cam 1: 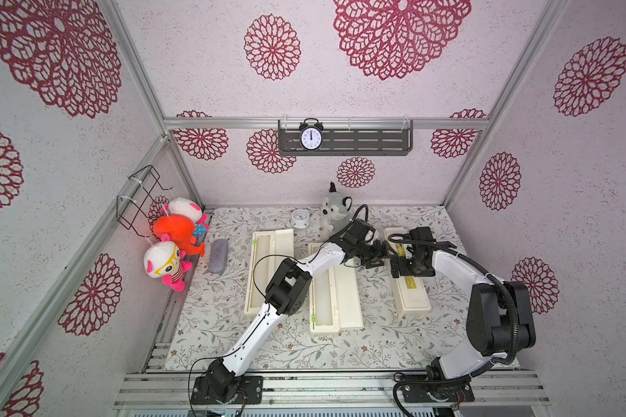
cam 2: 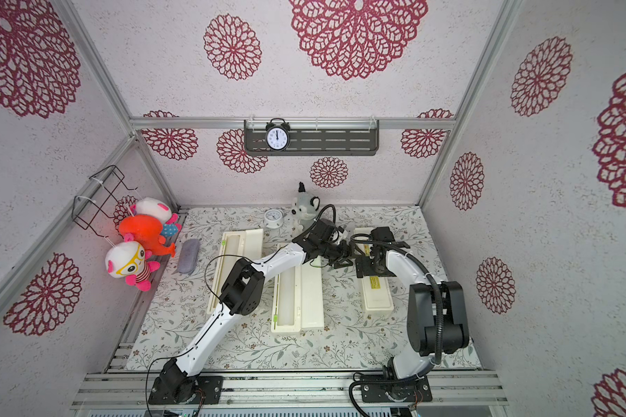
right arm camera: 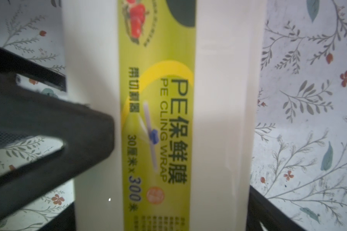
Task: Put plastic wrap rolls into dispensers
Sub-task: Close the lid on the plastic wrap cutting box.
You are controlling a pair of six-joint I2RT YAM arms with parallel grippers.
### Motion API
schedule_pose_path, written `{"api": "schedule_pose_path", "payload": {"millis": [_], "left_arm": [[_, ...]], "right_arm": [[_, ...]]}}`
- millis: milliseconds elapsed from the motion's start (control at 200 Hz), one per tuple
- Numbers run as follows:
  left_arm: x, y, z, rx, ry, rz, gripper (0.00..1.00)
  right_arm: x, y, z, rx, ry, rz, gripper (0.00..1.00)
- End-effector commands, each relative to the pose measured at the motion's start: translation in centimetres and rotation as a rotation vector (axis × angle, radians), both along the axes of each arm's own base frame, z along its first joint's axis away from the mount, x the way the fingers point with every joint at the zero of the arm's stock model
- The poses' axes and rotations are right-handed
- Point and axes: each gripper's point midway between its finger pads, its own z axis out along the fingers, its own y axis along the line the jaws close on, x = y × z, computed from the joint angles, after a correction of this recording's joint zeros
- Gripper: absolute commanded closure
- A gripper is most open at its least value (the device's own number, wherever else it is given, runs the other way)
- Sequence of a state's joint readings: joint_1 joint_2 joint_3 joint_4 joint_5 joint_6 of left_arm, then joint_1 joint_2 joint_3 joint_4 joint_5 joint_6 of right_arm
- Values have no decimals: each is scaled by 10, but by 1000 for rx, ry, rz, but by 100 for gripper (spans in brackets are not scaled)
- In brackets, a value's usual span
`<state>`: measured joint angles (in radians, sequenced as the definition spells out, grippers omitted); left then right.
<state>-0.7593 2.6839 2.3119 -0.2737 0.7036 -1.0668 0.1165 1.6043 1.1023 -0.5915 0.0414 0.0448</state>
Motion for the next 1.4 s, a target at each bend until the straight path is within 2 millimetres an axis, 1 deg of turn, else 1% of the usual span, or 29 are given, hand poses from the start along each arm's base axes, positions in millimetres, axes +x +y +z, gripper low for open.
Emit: {"api": "schedule_pose_path", "payload": {"millis": [0,60,145,235,375,425,500,550,625,696,761,836,941,1001,1121,1256,1351,1391], "left_arm": [[-15,3,-38,91,67,-12,22],[-15,4,-39,98,70,-14,23],[-17,5,-42,109,76,-17,23],[-18,7,-45,118,80,-17,24],[-19,7,-49,120,87,-19,24],[-18,7,-50,120,90,-16,24],[-18,6,-49,116,88,-17,24],[-19,6,-49,116,87,-19,23],[-18,4,-47,109,80,-17,23],[-18,4,-47,109,82,-19,23],[-20,5,-49,112,84,-23,23],[-21,5,-47,114,80,-27,23],[-21,7,-46,117,76,-30,23],[-21,8,-45,121,69,-30,23],[-18,13,-43,121,62,-17,23],[-17,18,-44,120,67,-11,23],[-16,22,-43,117,68,-5,23],[-16,23,-41,112,68,-5,23]], "right_arm": [[-5,-2,29,17,-57,-5,1],[-5,4,37,51,-77,5,1],[-8,7,39,69,-68,16,1],[-12,4,42,58,-68,6,1],[-16,-1,63,65,-121,-21,1],[-18,-5,67,93,-132,-37,1],[-22,-12,60,159,-122,-72,1],[-25,-18,51,204,-104,-100,1],[-27,-20,33,317,-95,-129,1],[-30,-12,22,417,-88,-115,1],[-30,-2,21,509,-115,-91,1],[-28,4,20,619,-145,-85,1],[-33,15,7,715,-112,-73,1],[-35,19,1,745,-106,-80,1],[-37,31,4,804,-117,-72,1],[-41,51,5,824,-109,-38,1],[-44,64,5,857,-105,-29,5],[-44,67,6,866,-111,-32,7]]}}
